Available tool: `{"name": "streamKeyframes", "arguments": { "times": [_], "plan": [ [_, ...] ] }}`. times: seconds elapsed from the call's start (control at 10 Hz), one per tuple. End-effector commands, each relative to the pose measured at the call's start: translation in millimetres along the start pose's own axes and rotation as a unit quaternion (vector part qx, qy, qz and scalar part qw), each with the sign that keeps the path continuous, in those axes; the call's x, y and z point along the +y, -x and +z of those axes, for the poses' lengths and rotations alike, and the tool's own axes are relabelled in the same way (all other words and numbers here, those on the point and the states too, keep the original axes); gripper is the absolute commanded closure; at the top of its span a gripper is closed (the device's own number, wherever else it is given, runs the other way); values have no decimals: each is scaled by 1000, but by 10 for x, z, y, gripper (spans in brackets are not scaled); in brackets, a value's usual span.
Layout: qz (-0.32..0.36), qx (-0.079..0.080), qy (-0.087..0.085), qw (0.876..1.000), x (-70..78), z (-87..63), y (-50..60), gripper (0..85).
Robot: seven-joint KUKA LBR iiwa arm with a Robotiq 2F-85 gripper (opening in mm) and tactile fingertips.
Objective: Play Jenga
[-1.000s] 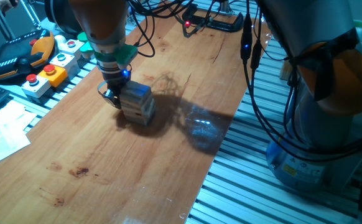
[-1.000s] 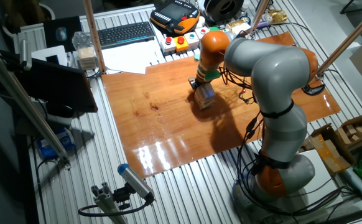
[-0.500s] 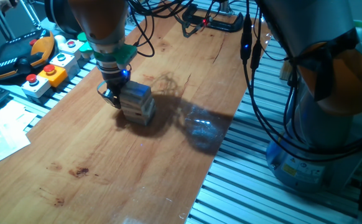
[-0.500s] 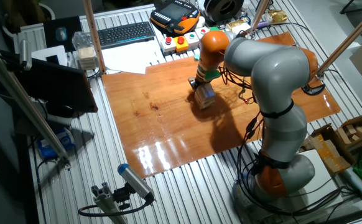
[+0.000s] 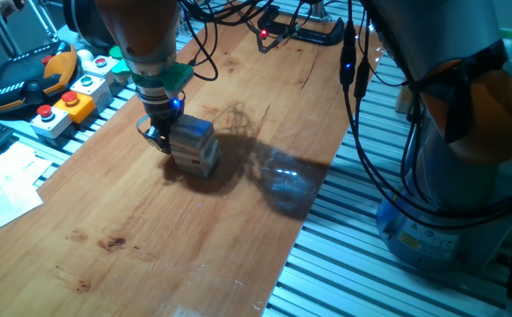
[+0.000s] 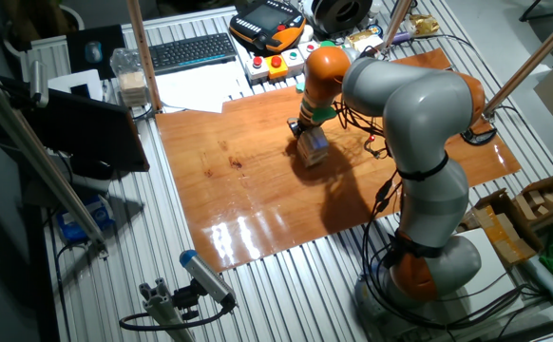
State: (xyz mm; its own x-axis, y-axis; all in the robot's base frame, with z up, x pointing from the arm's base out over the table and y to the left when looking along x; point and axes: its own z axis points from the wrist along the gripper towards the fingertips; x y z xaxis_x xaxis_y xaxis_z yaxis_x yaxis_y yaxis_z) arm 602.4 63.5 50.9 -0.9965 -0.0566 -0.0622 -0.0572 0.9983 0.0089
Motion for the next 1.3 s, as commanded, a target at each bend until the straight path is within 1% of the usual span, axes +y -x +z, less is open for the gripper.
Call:
{"name": "streamKeyframes", "arguments": {
  "times": [0.0, 1.2],
  "plan": [
    [0, 0, 0, 1000, 2, -1, 2, 840],
    [0, -1, 0, 1000, 3, 7, 35, 840]
  ]
}}
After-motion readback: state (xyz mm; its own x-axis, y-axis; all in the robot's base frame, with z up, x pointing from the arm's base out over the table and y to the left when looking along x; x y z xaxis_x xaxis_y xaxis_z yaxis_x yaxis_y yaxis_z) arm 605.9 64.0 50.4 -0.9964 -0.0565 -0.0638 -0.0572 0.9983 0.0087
